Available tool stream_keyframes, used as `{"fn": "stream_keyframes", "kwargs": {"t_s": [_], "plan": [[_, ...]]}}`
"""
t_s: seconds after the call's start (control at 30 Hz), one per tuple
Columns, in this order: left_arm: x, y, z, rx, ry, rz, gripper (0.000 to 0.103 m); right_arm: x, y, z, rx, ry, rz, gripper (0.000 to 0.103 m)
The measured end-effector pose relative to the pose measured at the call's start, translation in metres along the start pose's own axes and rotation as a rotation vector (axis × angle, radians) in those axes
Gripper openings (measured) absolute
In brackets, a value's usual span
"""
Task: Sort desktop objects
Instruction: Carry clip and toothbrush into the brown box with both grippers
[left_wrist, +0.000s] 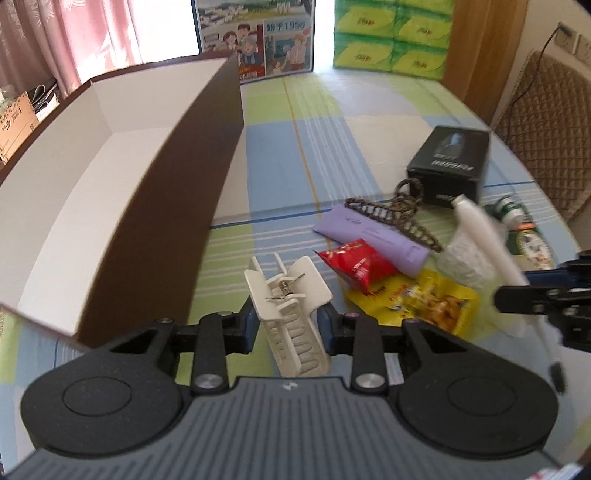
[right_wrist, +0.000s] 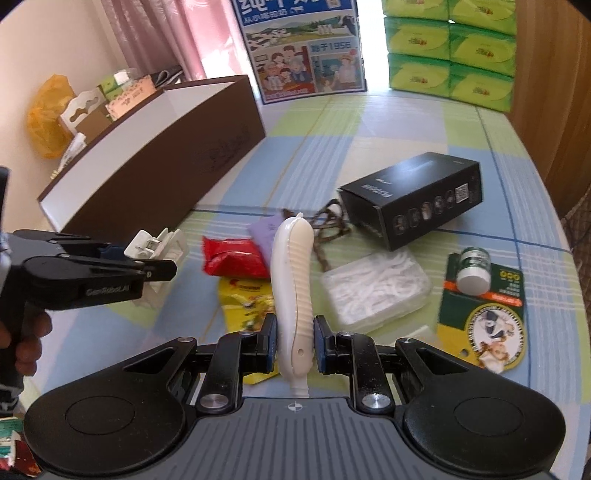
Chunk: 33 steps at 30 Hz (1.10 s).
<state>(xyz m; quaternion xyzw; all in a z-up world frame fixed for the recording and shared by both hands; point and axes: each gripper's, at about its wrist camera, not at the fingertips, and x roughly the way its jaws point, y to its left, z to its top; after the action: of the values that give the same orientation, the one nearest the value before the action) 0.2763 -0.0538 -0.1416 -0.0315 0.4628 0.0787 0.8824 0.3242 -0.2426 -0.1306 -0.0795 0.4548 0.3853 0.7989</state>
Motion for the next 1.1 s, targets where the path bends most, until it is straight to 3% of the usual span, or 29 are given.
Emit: {"fn": "stream_keyframes", "kwargs": {"t_s": [0.27, 0.57, 0.8, 1.1], "plan": [[-0.056, 0.005, 0.002, 0.02, -0.09, -0.022, 0.028, -0.011, 0.026, 0.008, -0.017, -0.016, 0.038, 0.017], [-0.104, 0.031, 0.012, -0.004, -0.198, 0.002, 0.028, -0.025, 0.081, 0.043, -0.063, -0.083, 0.14, 0.017], [-0.127, 0.08, 0.026, -0.047, -0.259, 0.052, 0.028, -0.014, 0.139, 0.085, -0.081, -0.116, 0.228, 0.017], [-0.115, 0.153, 0.045, -0.07, -0.263, 0.099, 0.028, 0.037, 0.197, 0.139, -0.056, -0.12, 0.257, 0.017]]}}
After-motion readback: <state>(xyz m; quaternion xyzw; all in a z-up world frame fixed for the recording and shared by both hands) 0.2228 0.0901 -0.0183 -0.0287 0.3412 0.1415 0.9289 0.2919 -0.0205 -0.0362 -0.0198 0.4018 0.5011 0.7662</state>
